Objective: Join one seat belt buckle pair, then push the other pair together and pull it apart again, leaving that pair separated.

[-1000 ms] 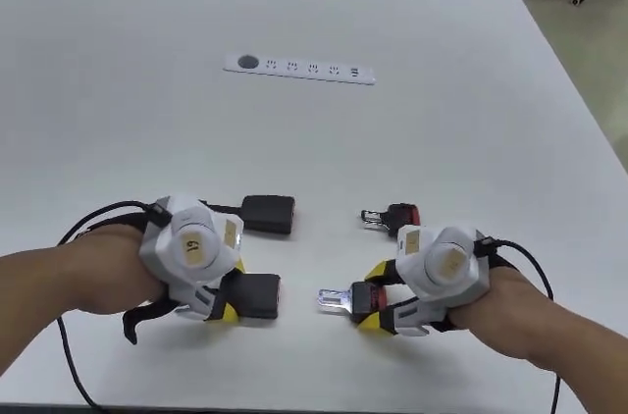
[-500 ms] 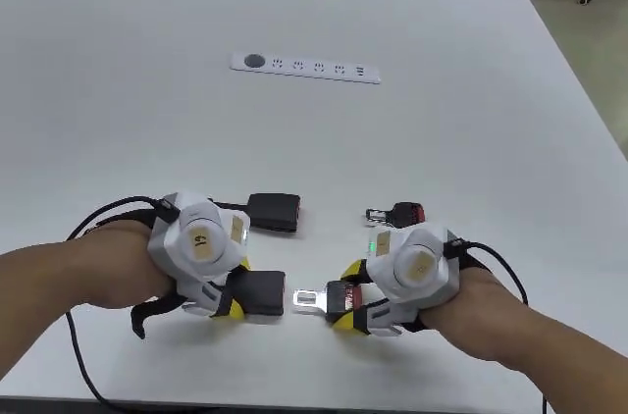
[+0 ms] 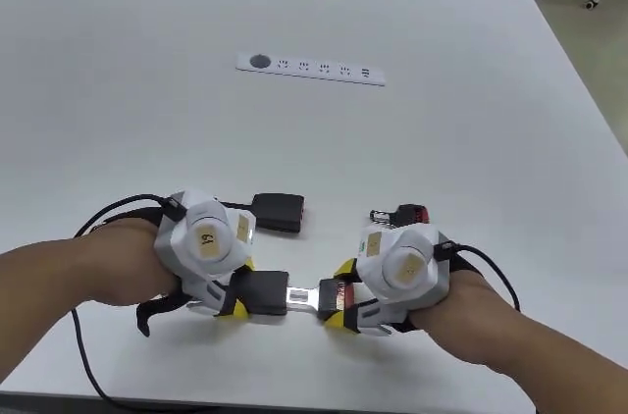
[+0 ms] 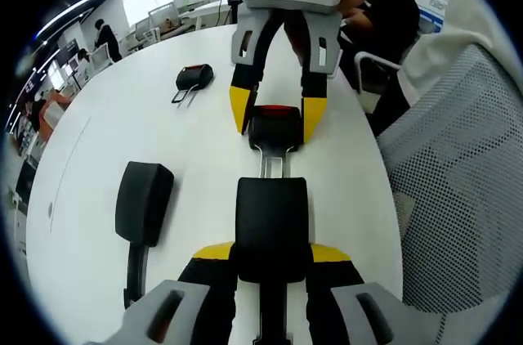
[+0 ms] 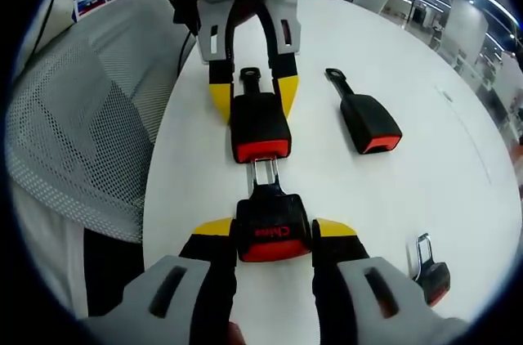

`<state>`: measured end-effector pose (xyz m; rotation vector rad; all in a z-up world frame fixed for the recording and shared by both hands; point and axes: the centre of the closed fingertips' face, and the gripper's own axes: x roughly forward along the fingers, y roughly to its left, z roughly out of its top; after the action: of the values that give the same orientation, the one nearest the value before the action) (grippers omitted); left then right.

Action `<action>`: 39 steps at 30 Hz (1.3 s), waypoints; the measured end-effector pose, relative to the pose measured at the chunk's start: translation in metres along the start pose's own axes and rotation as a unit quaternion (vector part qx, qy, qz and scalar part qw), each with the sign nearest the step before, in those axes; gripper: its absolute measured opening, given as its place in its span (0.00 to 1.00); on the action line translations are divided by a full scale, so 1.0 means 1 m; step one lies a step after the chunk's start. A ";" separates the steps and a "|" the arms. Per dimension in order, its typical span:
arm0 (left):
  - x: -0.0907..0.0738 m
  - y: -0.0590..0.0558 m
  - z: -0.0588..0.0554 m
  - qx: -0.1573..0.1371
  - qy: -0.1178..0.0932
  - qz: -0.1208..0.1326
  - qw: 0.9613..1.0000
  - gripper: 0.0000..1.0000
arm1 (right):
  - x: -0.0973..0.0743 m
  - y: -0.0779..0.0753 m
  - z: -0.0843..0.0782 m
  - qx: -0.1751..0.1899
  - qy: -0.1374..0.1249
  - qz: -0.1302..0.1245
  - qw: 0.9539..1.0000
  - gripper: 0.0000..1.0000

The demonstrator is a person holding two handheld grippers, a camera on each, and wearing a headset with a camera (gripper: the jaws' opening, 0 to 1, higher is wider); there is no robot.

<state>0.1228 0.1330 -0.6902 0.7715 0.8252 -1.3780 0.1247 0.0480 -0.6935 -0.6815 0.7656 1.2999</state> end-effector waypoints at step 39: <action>0.002 0.003 -0.003 -0.001 0.001 -0.004 1.000 0.33 | 0.009 -0.002 0.011 -0.019 -0.017 0.005 1.000 0.33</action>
<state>0.1258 0.1350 -0.6931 0.7693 0.8313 -1.3836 0.1290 0.0618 -0.6943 -0.6855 0.7191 1.3346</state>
